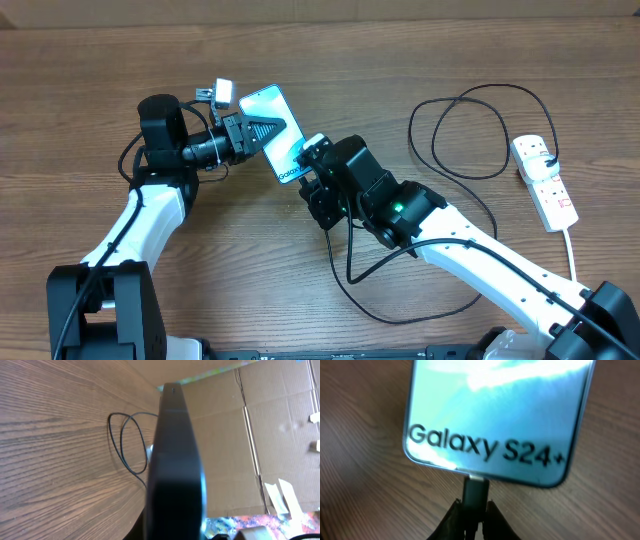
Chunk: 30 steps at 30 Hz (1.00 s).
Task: Plug charger to phone and switch on socket
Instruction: 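Release the plug with the right gripper and lower the phone onto the table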
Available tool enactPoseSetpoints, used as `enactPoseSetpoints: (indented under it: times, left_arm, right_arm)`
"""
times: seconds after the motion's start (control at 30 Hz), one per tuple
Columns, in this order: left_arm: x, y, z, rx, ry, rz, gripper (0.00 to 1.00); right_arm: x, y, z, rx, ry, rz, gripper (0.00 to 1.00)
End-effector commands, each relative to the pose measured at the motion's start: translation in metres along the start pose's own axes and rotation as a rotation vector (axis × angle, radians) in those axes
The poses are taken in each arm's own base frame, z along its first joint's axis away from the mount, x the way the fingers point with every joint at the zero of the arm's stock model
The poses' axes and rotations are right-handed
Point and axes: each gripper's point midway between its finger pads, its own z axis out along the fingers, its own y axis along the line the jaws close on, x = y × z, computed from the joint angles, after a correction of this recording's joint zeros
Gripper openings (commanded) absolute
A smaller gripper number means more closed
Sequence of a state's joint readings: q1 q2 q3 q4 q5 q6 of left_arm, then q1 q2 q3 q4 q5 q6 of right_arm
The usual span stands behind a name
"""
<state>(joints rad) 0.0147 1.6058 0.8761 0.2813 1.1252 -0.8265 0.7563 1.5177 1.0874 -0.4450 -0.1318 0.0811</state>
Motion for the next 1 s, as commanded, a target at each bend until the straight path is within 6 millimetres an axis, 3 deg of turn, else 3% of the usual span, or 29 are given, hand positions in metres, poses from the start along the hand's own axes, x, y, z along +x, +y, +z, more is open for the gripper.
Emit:
enactPoseSetpoints:
  times: [0.0,0.5,0.73,0.87,0.97]
  left_arm:
    - [0.011,-0.018,-0.001,0.082,0.077,0.062,0.04]
    - [0.059,-0.046,0.019,0.212,0.269,0.131,0.05]
    - [0.079,-0.036,0.023,0.189,0.319,0.103,0.05]
    - [0.081,-0.033,0.023,0.178,0.322,0.089,0.04]
    - [0.07,-0.021,0.024,0.108,0.269,0.074,0.04]
  right_arm:
    - [-0.016,-0.006,-0.001,0.023,-0.059,-0.001,0.04]
    - [-0.048,-0.001,-0.006,0.002,-0.187,0.004,0.04]
    - [-0.073,0.006,-0.019,-0.012,-0.235,-0.001,0.04]
    - [-0.067,0.005,-0.019,-0.01,-0.207,0.004,0.04]
    - [-0.051,0.012,-0.021,-0.046,-0.137,0.01,0.27]
